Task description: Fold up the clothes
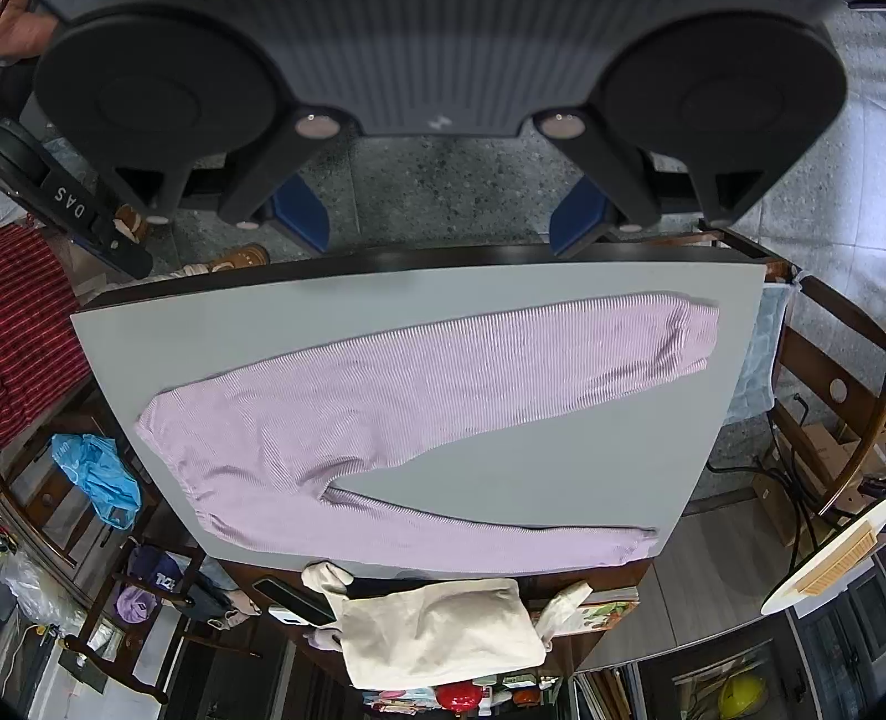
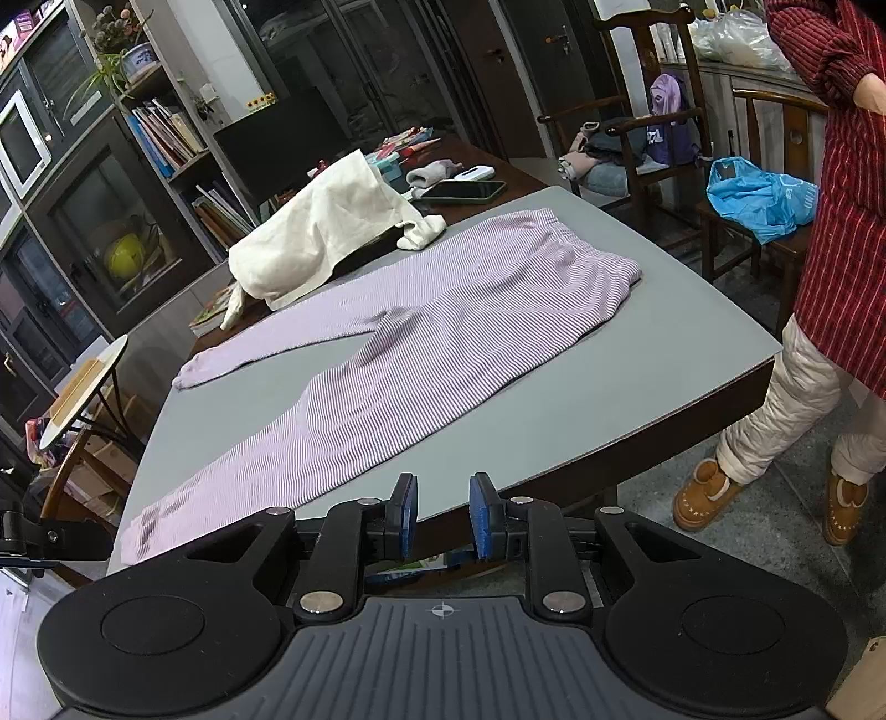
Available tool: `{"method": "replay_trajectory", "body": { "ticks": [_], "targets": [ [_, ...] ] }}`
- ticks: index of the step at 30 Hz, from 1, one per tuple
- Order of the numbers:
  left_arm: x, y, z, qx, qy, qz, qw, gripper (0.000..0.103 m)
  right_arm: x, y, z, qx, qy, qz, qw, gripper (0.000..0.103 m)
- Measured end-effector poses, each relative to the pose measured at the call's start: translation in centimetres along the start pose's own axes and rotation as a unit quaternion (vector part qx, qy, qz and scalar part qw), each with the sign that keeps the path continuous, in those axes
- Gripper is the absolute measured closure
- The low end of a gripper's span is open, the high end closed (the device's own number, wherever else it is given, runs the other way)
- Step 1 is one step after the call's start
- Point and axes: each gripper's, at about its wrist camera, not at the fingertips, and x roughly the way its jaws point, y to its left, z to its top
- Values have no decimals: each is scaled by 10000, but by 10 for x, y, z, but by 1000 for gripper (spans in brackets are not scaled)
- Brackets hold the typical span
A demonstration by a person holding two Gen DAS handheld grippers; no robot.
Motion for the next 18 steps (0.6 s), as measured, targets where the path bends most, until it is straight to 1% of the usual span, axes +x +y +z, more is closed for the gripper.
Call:
{"method": "replay_trajectory", "body": {
  "ticks": [6,8,18],
  "targets": [
    [-6,6,-11,1,5,-29,10000,15,1,1,-1,18,-15,-20,10000,82],
    [4,5,5,9,62,-21,10000,15,1,1,-2,24,-19,-27,10000,82],
    [-2,17,0,32,70,-62,10000,15,-1,6,0,51,-36,-71,10000,82]
  ]
}}
